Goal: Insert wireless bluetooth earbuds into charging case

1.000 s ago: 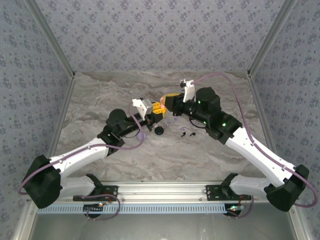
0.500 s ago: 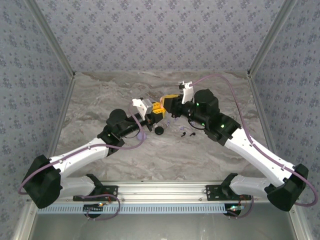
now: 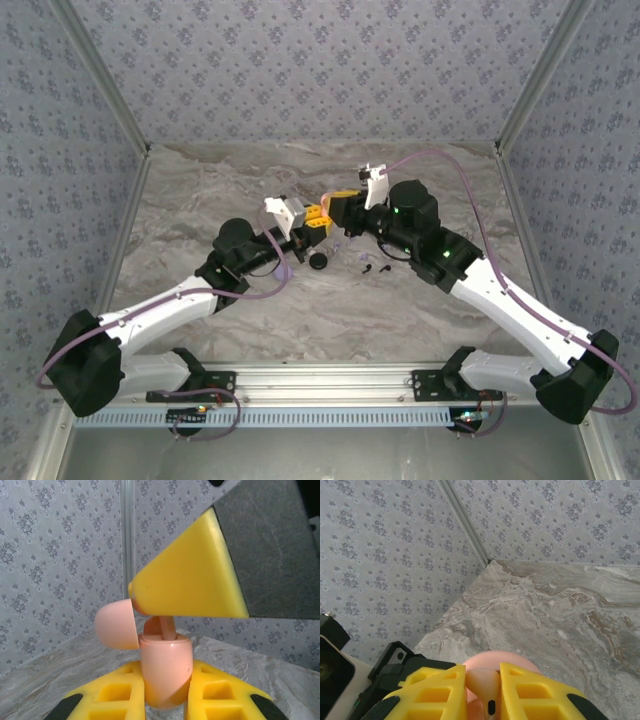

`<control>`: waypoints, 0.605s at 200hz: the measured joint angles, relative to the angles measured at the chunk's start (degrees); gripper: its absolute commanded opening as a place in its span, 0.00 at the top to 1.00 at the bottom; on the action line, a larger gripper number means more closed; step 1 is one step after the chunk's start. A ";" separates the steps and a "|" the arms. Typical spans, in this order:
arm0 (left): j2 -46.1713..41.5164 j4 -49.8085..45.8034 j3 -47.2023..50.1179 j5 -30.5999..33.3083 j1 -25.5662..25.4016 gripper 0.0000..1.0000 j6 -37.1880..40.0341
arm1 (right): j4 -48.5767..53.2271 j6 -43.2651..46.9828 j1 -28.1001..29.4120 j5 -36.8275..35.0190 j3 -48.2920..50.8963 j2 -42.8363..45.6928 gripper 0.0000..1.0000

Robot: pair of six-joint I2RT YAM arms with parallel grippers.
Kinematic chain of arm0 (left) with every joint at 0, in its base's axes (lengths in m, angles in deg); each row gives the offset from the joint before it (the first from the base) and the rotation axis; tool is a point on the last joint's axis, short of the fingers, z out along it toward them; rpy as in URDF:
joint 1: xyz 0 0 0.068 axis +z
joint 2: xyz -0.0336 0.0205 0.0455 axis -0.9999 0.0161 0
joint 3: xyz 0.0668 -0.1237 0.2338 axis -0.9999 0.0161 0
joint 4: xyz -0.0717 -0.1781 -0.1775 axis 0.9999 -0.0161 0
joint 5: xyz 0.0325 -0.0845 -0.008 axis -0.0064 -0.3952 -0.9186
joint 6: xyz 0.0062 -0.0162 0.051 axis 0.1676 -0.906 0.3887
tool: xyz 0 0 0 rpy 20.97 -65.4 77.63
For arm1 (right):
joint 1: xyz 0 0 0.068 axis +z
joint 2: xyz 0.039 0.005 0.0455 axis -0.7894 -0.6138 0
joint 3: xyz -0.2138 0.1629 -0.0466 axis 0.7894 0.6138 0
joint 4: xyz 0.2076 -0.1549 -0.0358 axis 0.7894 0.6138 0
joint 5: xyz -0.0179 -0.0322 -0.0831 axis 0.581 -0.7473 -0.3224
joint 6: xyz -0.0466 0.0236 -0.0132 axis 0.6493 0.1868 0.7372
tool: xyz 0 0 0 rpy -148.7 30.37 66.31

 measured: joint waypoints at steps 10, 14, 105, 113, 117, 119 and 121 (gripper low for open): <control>0.00 0.00 0.00 0.00 0.00 1.00 0.00 | 0.24 0.00 0.02 -0.13 0.00 0.04 0.78; 0.00 -0.02 0.00 0.00 0.00 1.00 0.00 | 0.28 0.00 0.02 -0.13 0.00 0.04 0.78; 0.00 -0.20 0.00 -0.02 0.00 1.00 0.00 | 0.44 0.35 0.09 1.03 -0.09 0.04 0.67; 0.02 -0.20 0.00 -0.02 0.00 1.00 -0.02 | 0.74 0.42 0.09 1.31 -0.31 0.04 0.66; 0.02 -0.17 0.00 -0.04 0.00 1.00 -0.02 | 0.96 0.44 0.02 1.46 -0.46 0.04 0.65; 0.02 -0.17 0.00 -0.04 0.00 1.00 -0.02 | 1.09 0.44 -0.02 1.57 -0.52 0.04 0.65; 0.02 -0.17 0.00 -0.04 0.00 1.00 -0.02 | 1.18 0.44 -0.04 1.66 -0.61 0.04 0.65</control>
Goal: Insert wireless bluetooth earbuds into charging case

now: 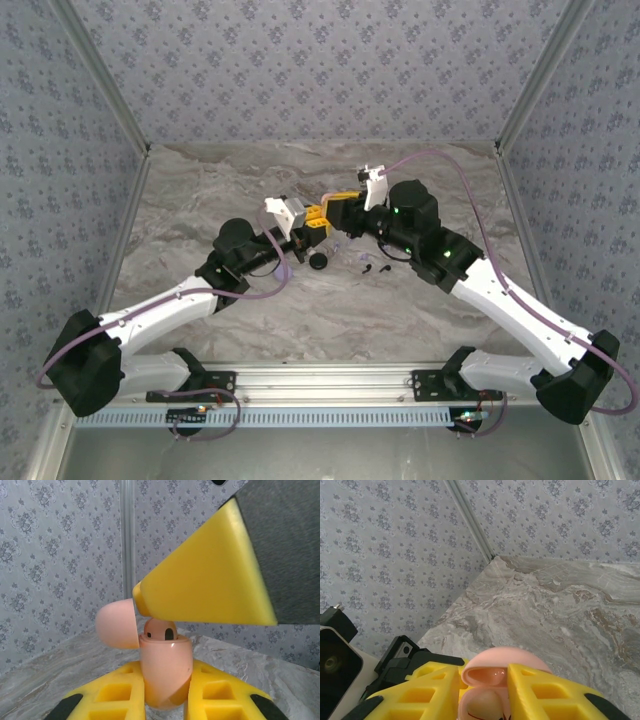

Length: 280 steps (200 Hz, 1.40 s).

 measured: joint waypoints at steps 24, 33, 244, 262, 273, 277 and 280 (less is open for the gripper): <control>0.00 0.57 0.00 0.04 0.00 1.00 -0.22 | 1.66 0.00 -0.61 1.16 -1.14 0.00 0.64; 0.04 0.94 0.00 0.04 0.00 1.00 -0.44 | 2.60 0.02 -0.90 1.44 -1.90 -0.02 0.62; 0.33 3.39 -1.77 -8.39 0.00 1.00 -1.09 | 1.46 -0.90 -15.32 42.82 -2.32 -1.97 0.02; 0.33 3.34 -1.77 -8.61 0.00 1.00 -1.09 | 0.42 -0.87 -15.32 42.82 -2.67 -1.95 0.04; 0.33 3.23 -1.81 -8.63 0.00 1.00 -1.07 | -0.15 -0.85 -15.32 42.82 -2.73 -1.88 0.04; 0.33 3.19 -1.81 -8.61 0.00 1.00 -1.07 | -0.35 -0.74 -15.32 42.80 -2.73 -1.77 0.04; 0.33 3.17 -1.81 -8.61 0.00 1.00 -1.07 | -0.37 -0.70 -15.32 42.80 -2.73 -1.73 0.04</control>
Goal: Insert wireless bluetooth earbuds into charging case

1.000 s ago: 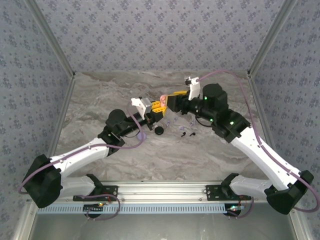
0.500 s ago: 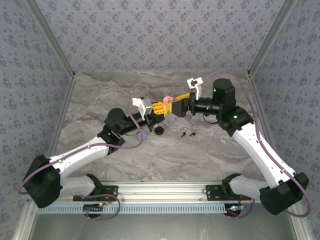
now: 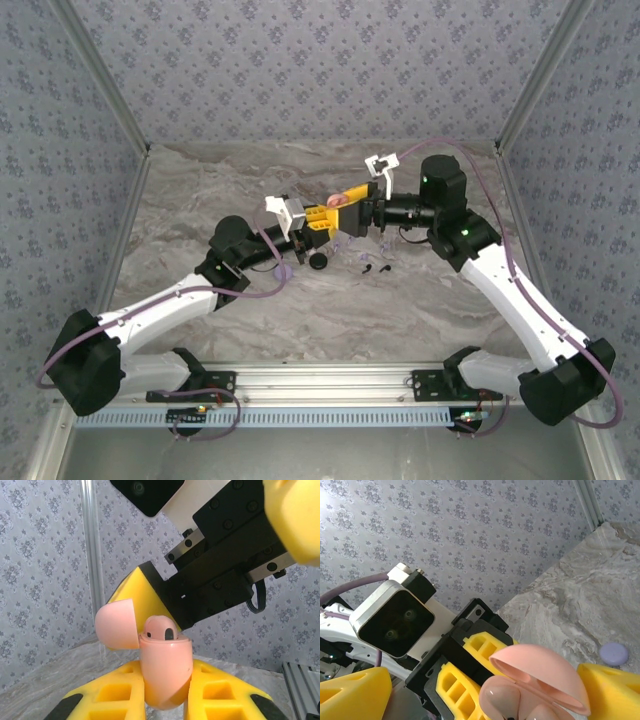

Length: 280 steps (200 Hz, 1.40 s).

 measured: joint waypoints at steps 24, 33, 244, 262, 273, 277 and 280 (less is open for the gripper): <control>0.00 -0.13 -0.13 -0.20 0.00 1.00 0.04 | -0.09 0.50 -0.02 -0.28 0.00 1.27 0.04; 0.00 -0.11 -0.33 -0.20 0.00 1.00 0.04 | 0.07 0.76 -0.02 -0.46 0.00 2.03 0.03; 19.10 -28.59 -11.82 10.47 14.78 1.00 -20.63 | 32.44 10.43 -7.98 -47.21 6.84 18.56 0.00; 24.20 -31.50 -14.84 9.49 17.07 1.00 -22.88 | 33.42 10.12 -8.09 -47.67 7.17 18.60 0.00; 27.63 -33.35 -17.25 8.94 17.97 1.00 -23.63 | 33.57 9.94 -8.20 -47.76 7.19 18.73 0.00; 28.92 -33.73 -18.08 8.63 18.10 1.00 -23.96 | 33.66 9.81 -8.20 -47.87 7.21 18.82 0.00; 29.66 -33.97 -18.69 8.37 18.18 1.00 -23.98 | 33.73 9.79 -8.20 -47.91 7.21 18.86 0.00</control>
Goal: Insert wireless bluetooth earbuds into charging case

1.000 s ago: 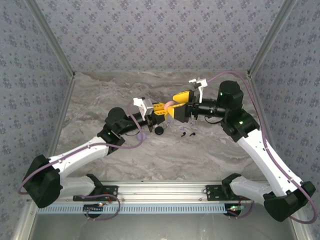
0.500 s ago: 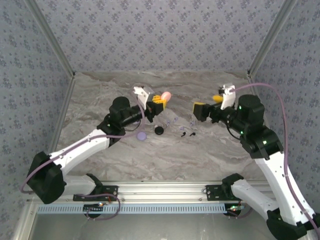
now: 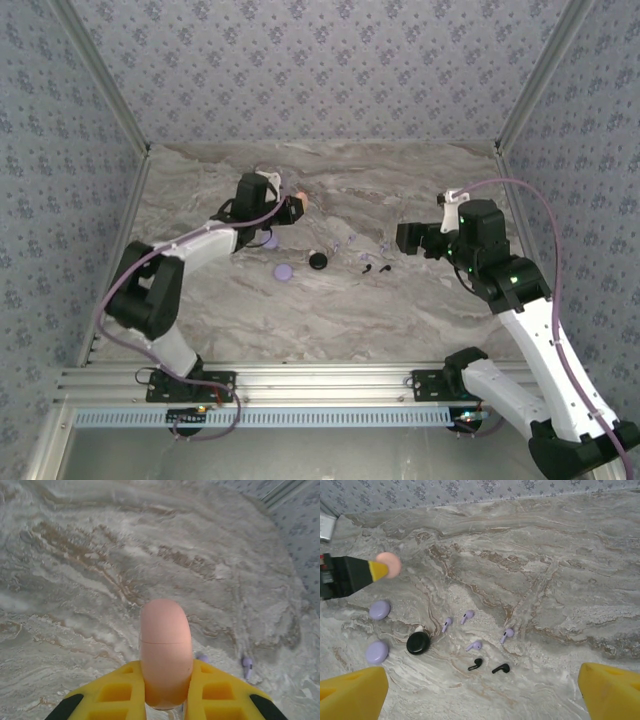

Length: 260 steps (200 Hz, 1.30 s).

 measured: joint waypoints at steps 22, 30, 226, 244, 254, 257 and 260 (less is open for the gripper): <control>5.92 -0.79 -3.72 -2.14 -0.07 1.00 -1.11 | 0.22 -0.66 -0.15 -0.22 0.13 0.61 0.00; 7.76 -0.98 -4.70 -2.80 -0.09 1.00 -1.51 | 0.31 -0.87 -0.15 -0.28 0.22 0.92 0.00; 17.94 -2.67 -8.83 -1.97 -0.15 0.62 -4.39 | 0.98 -2.86 -0.37 0.37 1.01 -0.22 0.00; 17.94 -3.98 -8.83 -0.90 -0.15 0.58 -3.45 | 0.96 -3.13 -0.37 0.74 1.01 -1.03 0.00; 17.94 -4.83 -8.87 -0.50 -0.15 0.56 -2.64 | 0.92 -3.41 -0.37 1.25 1.01 -1.55 0.00; 17.94 -4.83 -8.87 -0.52 -0.15 0.55 -2.56 | 0.92 -3.45 -0.37 1.38 1.01 -1.68 0.00; 17.94 -5.01 -9.03 -0.44 -0.15 0.54 -2.27 | 0.90 -3.48 -0.37 1.51 1.01 -1.88 0.00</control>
